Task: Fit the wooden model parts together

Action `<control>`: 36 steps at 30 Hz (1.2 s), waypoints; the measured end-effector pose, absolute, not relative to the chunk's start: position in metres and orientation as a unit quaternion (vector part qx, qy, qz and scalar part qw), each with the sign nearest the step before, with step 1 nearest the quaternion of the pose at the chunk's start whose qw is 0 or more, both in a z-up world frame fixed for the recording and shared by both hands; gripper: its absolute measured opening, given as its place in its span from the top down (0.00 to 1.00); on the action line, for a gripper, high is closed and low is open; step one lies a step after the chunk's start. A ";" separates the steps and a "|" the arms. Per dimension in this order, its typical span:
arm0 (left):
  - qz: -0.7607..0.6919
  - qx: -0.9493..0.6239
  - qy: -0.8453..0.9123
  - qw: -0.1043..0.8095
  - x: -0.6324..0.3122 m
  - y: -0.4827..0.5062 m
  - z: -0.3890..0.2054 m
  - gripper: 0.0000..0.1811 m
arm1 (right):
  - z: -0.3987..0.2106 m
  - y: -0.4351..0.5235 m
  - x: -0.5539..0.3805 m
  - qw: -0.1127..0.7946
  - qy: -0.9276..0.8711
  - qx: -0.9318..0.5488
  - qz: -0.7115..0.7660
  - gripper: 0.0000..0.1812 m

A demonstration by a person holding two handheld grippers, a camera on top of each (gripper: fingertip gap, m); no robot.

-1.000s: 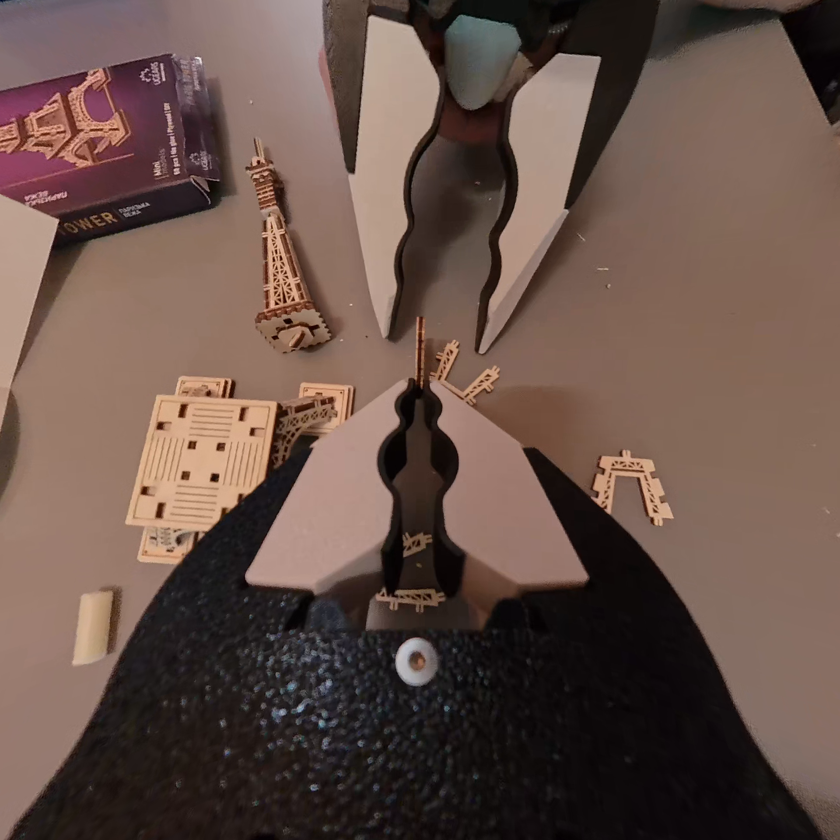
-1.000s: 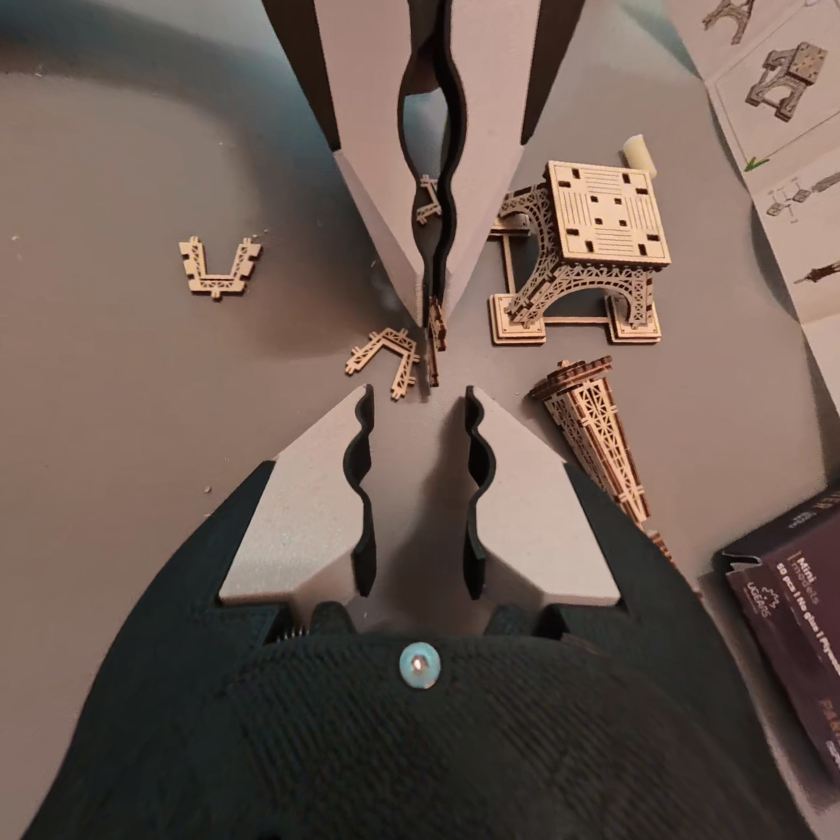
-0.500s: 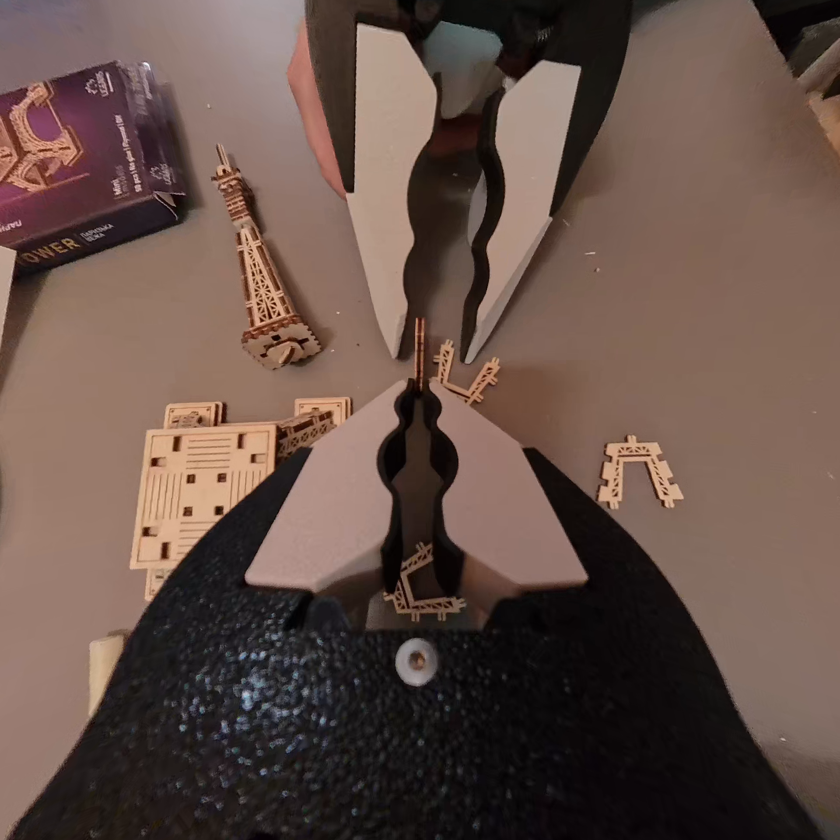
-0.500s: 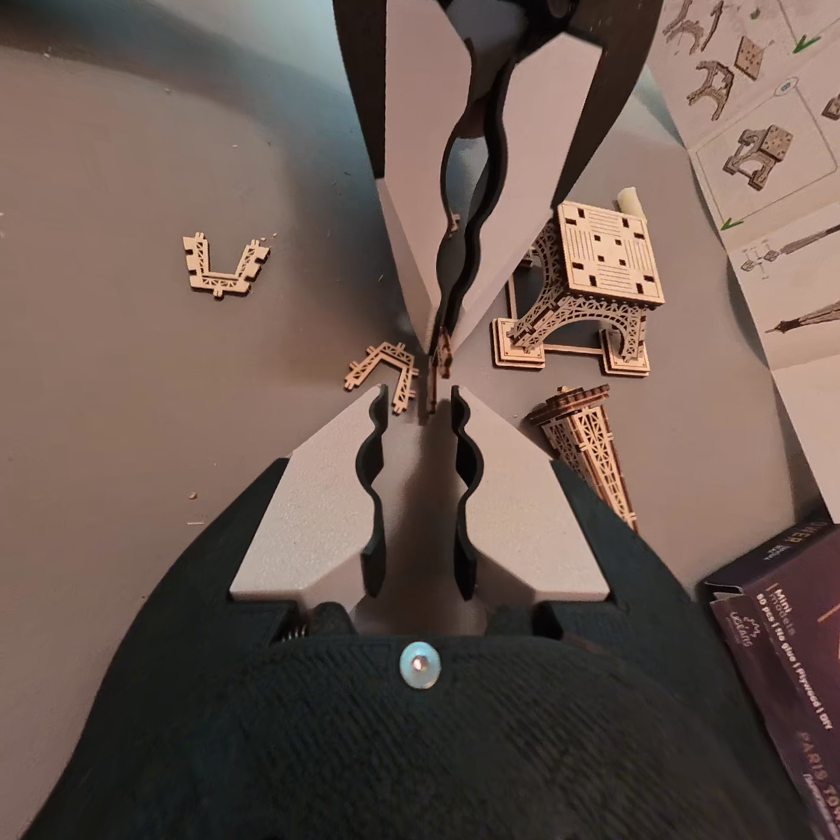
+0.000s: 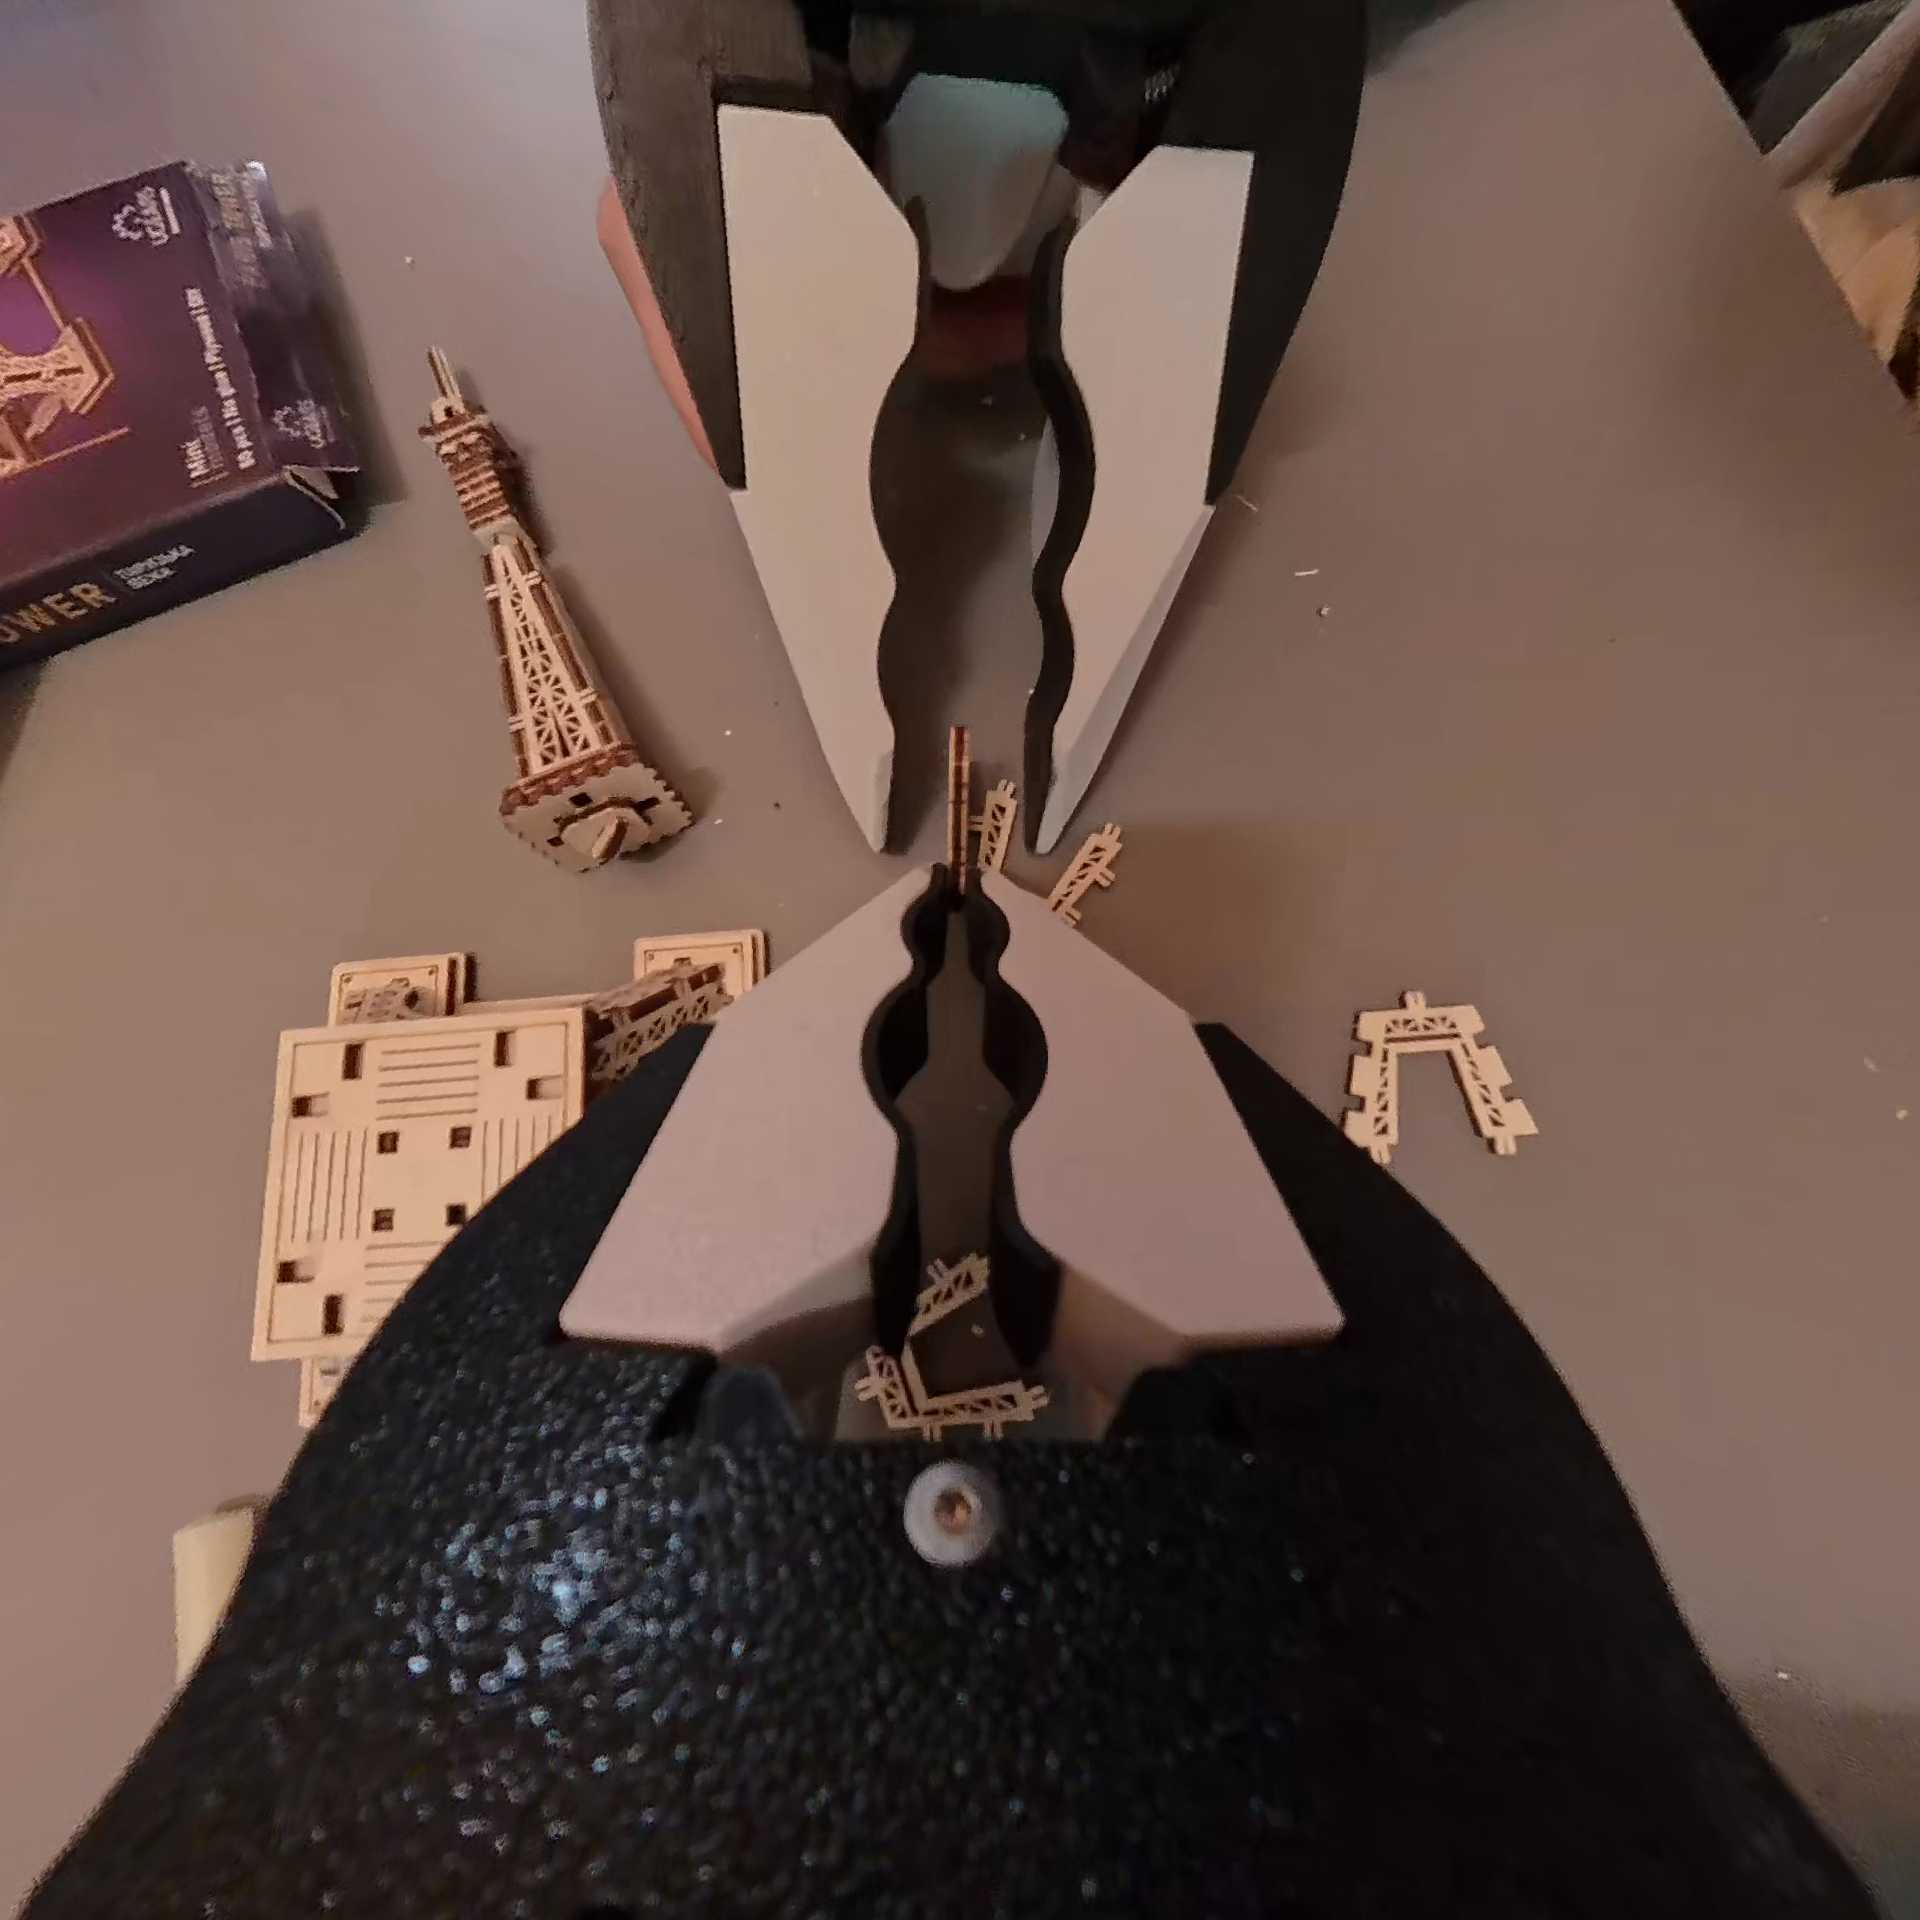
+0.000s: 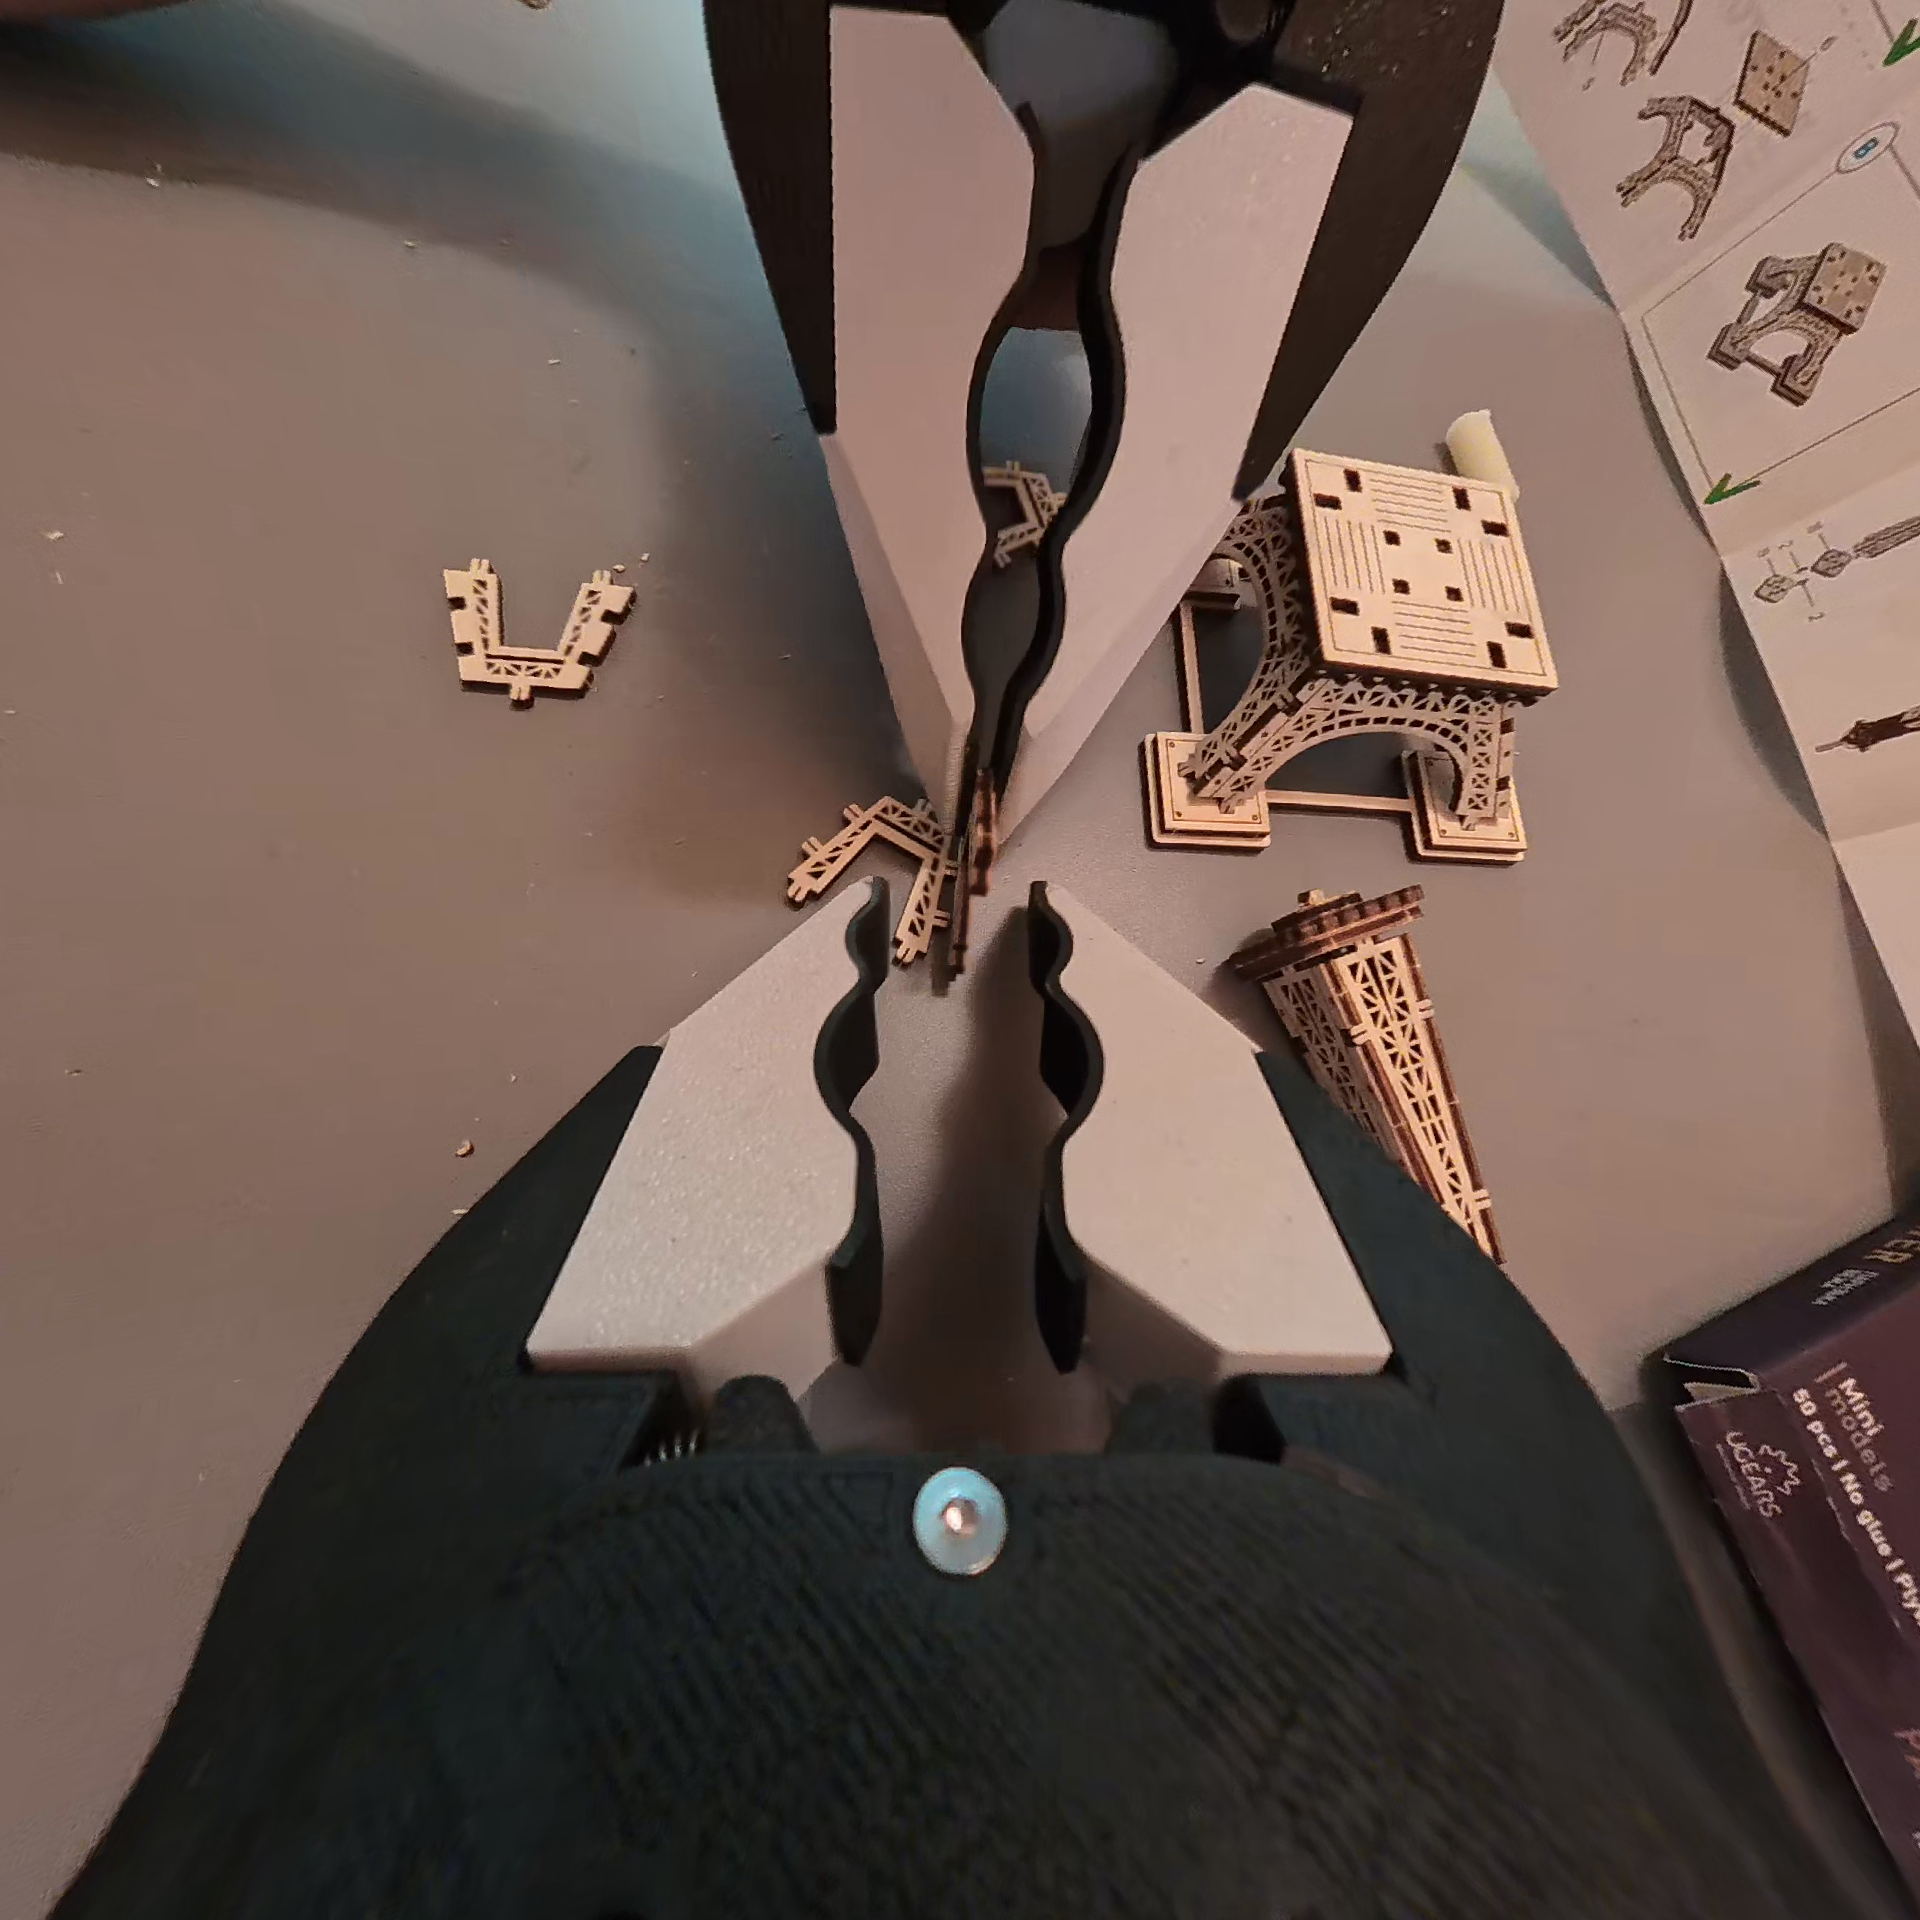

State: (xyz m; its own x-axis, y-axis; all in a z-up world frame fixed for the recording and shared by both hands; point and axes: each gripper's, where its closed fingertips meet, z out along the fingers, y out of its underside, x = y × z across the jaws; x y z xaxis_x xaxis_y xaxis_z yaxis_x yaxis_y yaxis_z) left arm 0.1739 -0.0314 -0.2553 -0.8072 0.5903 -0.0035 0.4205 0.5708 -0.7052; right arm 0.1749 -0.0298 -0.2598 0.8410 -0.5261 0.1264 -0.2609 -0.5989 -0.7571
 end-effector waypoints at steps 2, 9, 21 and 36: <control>0.362 -0.291 -0.877 0.122 0.172 -0.031 -0.256 1.00 | -0.260 -0.029 0.174 0.388 0.220 -0.879 -0.170 0.88; 0.382 -0.294 -0.867 0.124 0.171 -0.033 -0.249 1.00 | -0.259 -0.030 0.175 0.377 0.224 -0.875 -0.203 0.89; 0.376 -0.300 -0.869 0.121 0.173 -0.031 -0.256 1.00 | -0.259 -0.032 0.176 0.375 0.205 -0.879 -0.210 0.91; 0.372 -0.262 -0.885 0.100 0.176 -0.032 -0.252 1.00 | -0.258 -0.036 0.177 0.372 0.201 -0.877 -0.228 0.91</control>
State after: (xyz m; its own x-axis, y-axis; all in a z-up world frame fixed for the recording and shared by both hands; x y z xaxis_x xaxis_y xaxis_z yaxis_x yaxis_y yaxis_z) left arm 0.1765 -0.0315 -0.2519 -0.8429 0.5378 -0.0170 0.3883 0.5860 -0.7113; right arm 0.1769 -0.0364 -0.2578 0.8155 -0.5219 0.2501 -0.1830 -0.6425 -0.7442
